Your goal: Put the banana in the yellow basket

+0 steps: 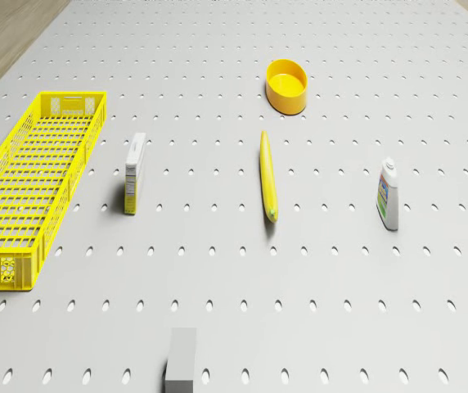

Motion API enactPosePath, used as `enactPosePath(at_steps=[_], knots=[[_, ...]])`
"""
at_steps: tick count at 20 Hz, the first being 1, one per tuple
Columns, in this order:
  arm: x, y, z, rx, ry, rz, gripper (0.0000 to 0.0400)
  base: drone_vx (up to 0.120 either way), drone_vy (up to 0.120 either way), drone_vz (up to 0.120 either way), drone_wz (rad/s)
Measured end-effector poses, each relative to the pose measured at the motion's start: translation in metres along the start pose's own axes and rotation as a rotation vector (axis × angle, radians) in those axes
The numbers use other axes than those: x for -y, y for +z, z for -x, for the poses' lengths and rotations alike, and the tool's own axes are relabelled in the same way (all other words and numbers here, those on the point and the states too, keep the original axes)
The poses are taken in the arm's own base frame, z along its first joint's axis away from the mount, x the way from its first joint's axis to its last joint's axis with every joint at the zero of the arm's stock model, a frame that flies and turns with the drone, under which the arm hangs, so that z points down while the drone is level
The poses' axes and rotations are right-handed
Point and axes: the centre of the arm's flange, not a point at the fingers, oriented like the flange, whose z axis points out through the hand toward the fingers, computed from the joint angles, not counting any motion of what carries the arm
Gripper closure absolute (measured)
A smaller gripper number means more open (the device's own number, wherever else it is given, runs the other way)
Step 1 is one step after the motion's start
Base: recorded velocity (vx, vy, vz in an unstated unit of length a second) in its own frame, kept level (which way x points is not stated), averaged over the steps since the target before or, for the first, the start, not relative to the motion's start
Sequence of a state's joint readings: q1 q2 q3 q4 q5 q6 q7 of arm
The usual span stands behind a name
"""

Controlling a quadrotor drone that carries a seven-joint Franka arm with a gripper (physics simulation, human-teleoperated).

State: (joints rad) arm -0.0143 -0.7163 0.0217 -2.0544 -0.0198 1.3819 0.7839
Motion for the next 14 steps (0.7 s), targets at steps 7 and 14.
enactPosePath(at_steps=[7,14], knots=[[0.005,0.000,0.006,-0.058,-0.001,0.050,0.0000,0.120,-0.120,0.000,0.000],[0.021,0.005,0.023,-0.235,-0.005,0.221,0.0000,0.120,-0.120,0.000,0.000]])
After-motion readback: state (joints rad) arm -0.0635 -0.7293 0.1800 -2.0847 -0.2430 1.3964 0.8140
